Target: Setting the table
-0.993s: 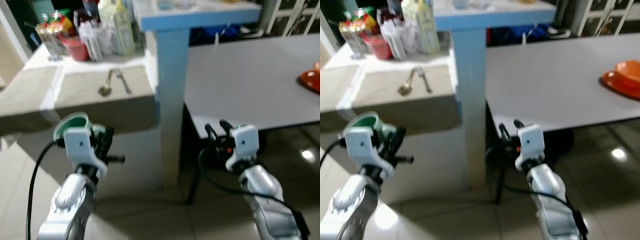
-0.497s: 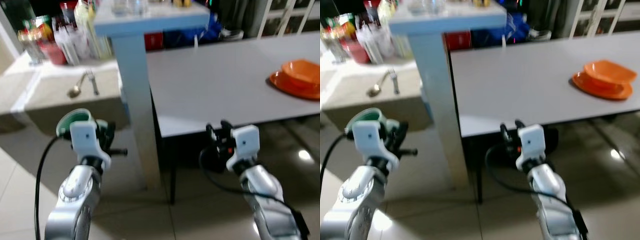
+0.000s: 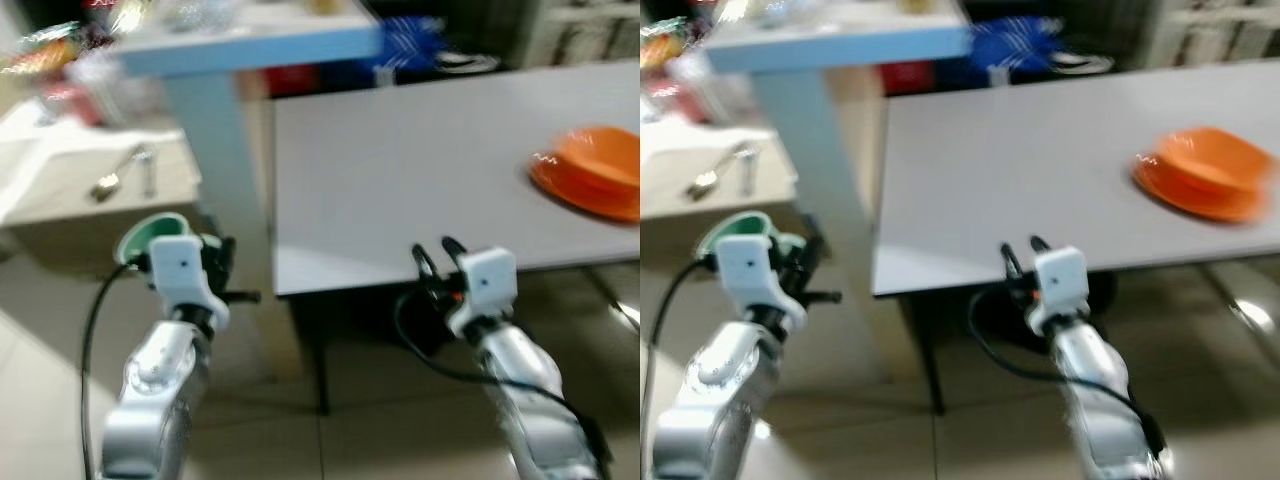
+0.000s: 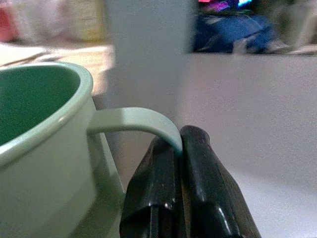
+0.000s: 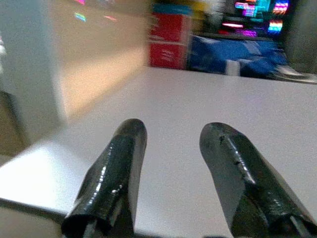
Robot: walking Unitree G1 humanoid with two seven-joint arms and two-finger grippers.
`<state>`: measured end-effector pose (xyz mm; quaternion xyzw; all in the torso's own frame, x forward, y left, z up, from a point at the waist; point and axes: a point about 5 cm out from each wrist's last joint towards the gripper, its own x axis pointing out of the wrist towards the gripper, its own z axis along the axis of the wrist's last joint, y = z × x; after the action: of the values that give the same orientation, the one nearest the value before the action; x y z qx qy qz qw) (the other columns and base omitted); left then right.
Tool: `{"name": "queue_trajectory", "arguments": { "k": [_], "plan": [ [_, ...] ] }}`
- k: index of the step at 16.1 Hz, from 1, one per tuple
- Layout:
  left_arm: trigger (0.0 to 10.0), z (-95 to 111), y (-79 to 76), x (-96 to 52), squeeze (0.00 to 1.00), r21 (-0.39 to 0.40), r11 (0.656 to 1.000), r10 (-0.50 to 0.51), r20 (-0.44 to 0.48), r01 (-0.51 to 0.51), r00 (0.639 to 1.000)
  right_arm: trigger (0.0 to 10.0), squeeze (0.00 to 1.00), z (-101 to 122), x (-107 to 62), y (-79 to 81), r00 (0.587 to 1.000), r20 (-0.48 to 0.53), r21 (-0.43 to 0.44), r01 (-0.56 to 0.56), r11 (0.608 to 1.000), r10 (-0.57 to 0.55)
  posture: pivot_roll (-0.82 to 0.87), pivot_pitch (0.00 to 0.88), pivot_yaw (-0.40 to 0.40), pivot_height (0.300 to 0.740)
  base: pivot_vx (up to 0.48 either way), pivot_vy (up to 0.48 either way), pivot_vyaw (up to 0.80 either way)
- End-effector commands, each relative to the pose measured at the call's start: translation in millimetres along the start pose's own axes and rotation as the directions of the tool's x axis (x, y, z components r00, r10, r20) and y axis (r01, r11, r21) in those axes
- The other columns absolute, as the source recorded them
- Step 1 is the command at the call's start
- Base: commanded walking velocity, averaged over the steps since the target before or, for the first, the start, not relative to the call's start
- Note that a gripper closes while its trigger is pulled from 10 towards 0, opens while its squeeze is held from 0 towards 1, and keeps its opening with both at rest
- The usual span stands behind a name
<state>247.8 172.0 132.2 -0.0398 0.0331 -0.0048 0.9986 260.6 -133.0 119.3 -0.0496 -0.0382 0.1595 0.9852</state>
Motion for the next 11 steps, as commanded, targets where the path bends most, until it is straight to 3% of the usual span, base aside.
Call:
{"name": "queue_trajectory", "arguments": {
  "k": [1,7,8,11],
  "plan": [
    [0.0,3,-5.7,3.0,0.0,0.007,1.0,-0.02,0.014,0.02,1.0,10.0,0.0,0,-3.3,-6.6,1.0,-0.002,-0.014,0.015,1.0,-0.015,-0.18,0.0,0.102,0.74,0.33,-0.345,0.56],
    [0.0,13,-18.9,-1.5,0.0,0.024,0.995,-0.094,0.061,0.092,0.994,10.0,0.0,-3,-2.6,-3.6,1.0,-0.004,-0.014,0.012,1.0,-0.012,-0.17,0.0,0.108,0.74,0.044,-0.451,0.0],
    [0.0,15,-19.2,-2.4,0.0,0.054,0.995,-0.089,0.069,0.085,0.994,10.0,0.0,-3,-2.5,-3.5,1.0,-0.005,-0.015,0.01,1.0,-0.01,-0.17,0.0,0.107,0.74,0.0,-0.472,0.0],
    [0.0,16,-19.1,-1.4,0.0,0.04,0.994,-0.099,0.069,0.097,0.993,10.0,0.0,-4,-1.7,-2.4,1.0,-0.006,-0.014,0.004,1.0,-0.004,-0.16,0.0,0.105,0.74,0.0,-0.472,0.0]
  ]
}}
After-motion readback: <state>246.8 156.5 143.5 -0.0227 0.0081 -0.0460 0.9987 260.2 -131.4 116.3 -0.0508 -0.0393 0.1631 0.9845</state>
